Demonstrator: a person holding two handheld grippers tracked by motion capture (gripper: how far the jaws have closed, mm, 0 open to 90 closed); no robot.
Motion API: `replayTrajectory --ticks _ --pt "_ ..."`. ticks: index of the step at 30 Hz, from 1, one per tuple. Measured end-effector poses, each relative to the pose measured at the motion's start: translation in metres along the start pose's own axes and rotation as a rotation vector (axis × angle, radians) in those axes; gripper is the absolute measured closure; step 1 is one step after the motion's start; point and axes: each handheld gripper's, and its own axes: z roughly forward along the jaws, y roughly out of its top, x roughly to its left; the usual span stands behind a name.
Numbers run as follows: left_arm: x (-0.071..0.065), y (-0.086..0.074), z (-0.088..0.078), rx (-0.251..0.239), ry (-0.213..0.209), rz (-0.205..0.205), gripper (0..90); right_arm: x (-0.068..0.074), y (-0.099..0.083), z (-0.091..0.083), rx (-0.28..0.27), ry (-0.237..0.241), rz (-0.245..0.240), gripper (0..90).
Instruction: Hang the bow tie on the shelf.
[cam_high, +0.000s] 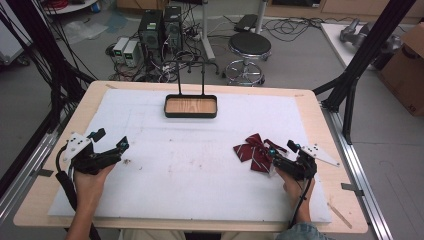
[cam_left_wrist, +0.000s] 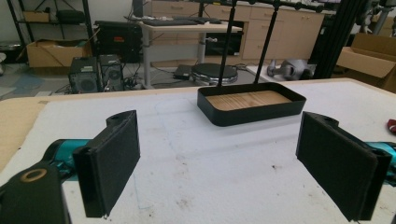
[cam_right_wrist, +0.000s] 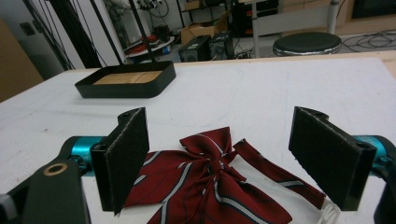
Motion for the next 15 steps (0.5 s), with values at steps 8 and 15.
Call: replayTrajectory --ticks 8,15 --pt "-0.001 0.001 0.002 -0.007 -0.014 -0.008 14.0 -0.003 0.001 0.023 0.039 -0.008 -0.002 21.0" --pt "-0.004 -0.001 0.006 0.002 -0.025 -0.003 14.0 0.000 -0.005 0.041 0.109 -0.006 -0.041 21.6"
